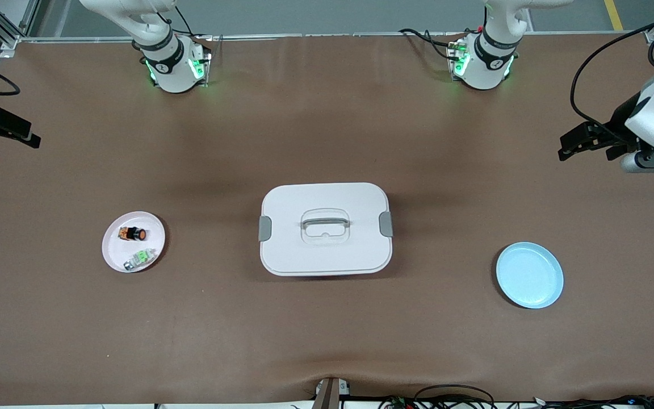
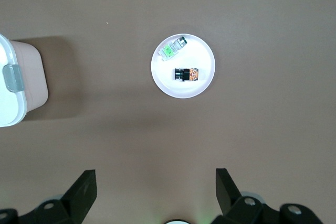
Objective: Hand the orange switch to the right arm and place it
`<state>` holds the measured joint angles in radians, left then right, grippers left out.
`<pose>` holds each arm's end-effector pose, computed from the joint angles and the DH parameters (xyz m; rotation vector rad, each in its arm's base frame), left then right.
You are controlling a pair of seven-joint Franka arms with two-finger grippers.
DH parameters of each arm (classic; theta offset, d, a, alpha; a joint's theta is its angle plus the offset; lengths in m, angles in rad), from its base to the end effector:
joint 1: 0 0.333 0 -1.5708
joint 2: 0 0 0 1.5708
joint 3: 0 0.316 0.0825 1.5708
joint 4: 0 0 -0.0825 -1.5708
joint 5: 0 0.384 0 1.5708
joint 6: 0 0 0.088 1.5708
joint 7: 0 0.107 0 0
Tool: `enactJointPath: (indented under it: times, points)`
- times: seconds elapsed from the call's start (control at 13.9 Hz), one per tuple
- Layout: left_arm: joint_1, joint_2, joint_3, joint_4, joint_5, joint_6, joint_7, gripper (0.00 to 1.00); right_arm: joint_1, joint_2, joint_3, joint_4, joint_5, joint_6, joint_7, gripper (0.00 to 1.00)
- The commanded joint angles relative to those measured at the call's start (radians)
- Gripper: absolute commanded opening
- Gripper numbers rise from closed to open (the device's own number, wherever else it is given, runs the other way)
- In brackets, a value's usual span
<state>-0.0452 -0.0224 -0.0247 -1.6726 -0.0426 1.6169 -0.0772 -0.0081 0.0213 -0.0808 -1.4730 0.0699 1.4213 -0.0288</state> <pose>0.5475 -0.0429 0.5928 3.1016 0.0155 -0.0563 0.5443 -0.0396 0.6460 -3.0668 0.0801 0.1056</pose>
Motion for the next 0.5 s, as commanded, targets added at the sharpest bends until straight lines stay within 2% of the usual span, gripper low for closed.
enactJointPath:
  times: [0.0, 0.43]
  points:
    - [-0.004, 0.009, 0.000, 0.022, 0.044, -0.041, 0.072, 1.00, 0.000, -0.031, -0.002, -0.038, -0.015, 0.015, 0.000, 1.00]
    - [-0.009, 0.009, 0.000, 0.022, 0.063, -0.043, 0.097, 1.00, -0.003, -0.046, -0.004, -0.036, -0.016, 0.013, -0.057, 1.00]
